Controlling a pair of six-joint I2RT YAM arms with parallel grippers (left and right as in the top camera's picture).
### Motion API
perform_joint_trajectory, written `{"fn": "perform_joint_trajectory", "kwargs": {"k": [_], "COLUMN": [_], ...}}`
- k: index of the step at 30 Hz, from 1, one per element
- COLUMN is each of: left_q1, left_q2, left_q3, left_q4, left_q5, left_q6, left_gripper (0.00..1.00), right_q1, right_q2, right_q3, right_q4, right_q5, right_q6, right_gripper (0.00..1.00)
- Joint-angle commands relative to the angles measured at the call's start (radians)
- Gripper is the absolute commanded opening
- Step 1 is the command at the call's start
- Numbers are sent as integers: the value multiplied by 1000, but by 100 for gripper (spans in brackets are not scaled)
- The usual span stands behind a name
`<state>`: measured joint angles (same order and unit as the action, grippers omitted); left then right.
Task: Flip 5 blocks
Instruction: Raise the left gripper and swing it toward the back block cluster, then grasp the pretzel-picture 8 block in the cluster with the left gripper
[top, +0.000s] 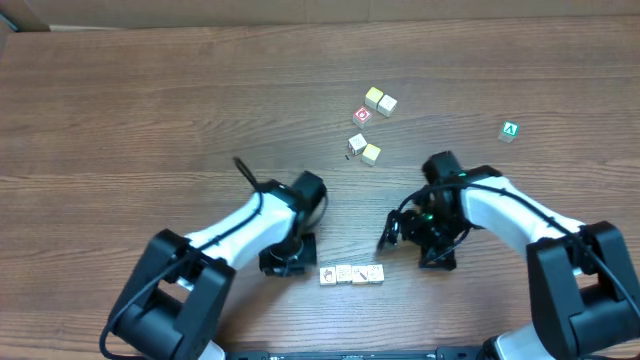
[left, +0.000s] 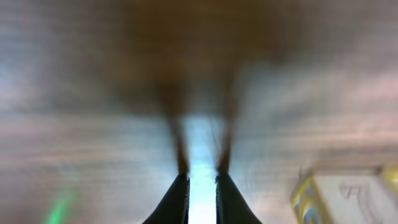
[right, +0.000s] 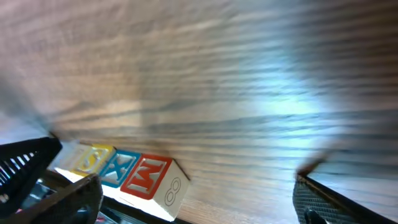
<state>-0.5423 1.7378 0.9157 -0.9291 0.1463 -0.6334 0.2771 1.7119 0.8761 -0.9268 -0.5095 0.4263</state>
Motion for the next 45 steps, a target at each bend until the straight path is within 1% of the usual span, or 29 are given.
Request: {"fn": "perform_joint_trajectory", "kwargs": {"k": [1,4,7,9,10,11,13,16,17,18,19,20,24,26,28,31,33,36,42,45], "left_q1": [84,142,163,162,159,156,154,150,148,143,140,135,104,88,74,57,51,50,50,50], "left_q2": [13,13,13,14,14,17,27,68,88,116,143,171,306,370,422,475,496,510,526,547], "left_q3": [-3,9,59,113,151,186,264,386,426,474,515,555,733,819,888,962,996,1025,1027,1027], "left_q4": [79,176,214,215,206,198,187,164,150,130,114,99,29,-6,-27,-16,3,6,14,16], "left_q5": [-64,-41,-42,-42,-45,-47,-41,-39,-35,-32,-23,-17,-15,-15,-15,-1,29,35,33,38], "left_q6": [50,156,232,262,269,269,266,259,258,248,242,235,171,112,41,-46,-90,-160,-298,-367], "left_gripper": [7,10,20,32,38,42,48,59,75,94,98,100,100,100,97,96,97,94,80,78], "right_q1": [-51,-78,-90,-90,-90,-90,-91,-90,-90,-90,-90,-90,-90,-90,-90,-90,-90,-90,-90,-90], "right_q2": [22,22,22,22,22,22,22,22,22,22,22,22,22,22,22,22,22,22,22,22], "right_q3": [-11,2,12,18,21,23,27,33,35,36,36,36,36,36,36,36,36,36,36,36], "right_q4": [17,5,-3,-3,-3,-6,-12,-28,-34,-37,-38,-40,-42,-44,-45,-45,-45,-45,-45,-45], "right_q5": [99,96,96,95,95,96,88,88,88,88,88,88,88,88,88,88,88,88,88,88], "right_q6": [-26,-35,-38,-37,-37,-37,-38,-38,-39,-39,-39,-39,-41,-41,-41,-42,-42,-41,-42,-42], "right_gripper": [100,100,100,100,100,100,100,100,100,100,100,100,100,100,100,100,100,100,100,100]}}
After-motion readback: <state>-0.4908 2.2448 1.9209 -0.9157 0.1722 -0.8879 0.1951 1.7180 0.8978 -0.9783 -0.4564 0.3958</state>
